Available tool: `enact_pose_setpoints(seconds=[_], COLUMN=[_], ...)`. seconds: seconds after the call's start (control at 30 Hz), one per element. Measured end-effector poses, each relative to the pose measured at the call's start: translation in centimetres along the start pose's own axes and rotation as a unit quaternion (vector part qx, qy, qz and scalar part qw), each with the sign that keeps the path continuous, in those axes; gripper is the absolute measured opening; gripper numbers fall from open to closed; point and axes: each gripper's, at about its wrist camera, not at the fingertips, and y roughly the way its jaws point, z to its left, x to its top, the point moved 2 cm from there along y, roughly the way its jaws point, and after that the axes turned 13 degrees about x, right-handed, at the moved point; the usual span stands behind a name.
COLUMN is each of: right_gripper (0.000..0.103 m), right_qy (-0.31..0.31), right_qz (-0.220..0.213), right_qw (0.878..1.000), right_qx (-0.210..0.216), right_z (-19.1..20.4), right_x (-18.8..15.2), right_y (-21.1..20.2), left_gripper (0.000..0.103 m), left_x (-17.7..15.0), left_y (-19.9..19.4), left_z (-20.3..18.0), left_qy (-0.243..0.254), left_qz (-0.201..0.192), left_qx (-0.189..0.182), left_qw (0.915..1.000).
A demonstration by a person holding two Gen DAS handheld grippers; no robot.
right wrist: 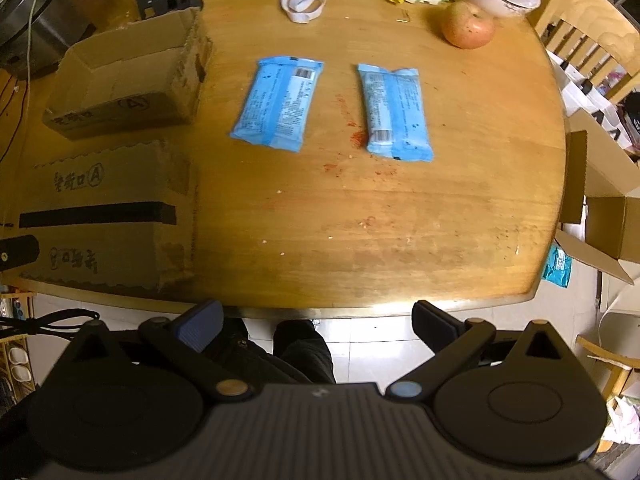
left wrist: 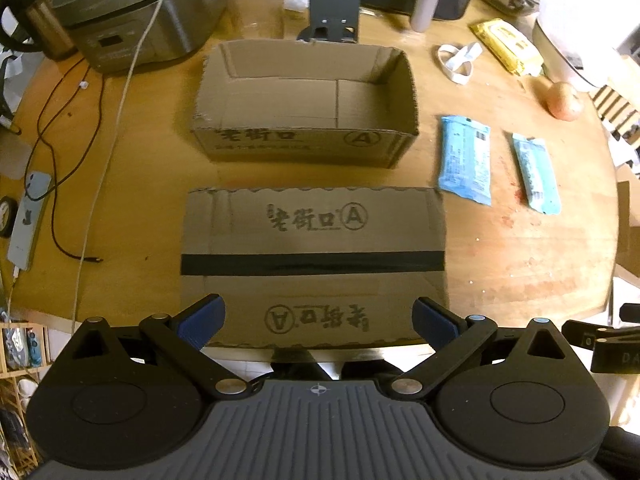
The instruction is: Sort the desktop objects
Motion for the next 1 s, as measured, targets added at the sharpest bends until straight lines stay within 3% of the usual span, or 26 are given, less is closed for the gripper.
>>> enact_pose_setpoints(seconds=[1.0], right_gripper=[0.103], right_qy=[0.092], right_qz=[-0.036], right_qw=[0.995], right_qx=[-0.016], right_z=[-5.7], right_x=[-2.1], right_y=[-2.3], left_gripper=[0.103], left_x=[1.2], left_y=[-0.8], left_z=[-7.9], left_qy=[0.108], left_qz=[-0.018], left_qx=[-0.018], left_qw=[0.9938])
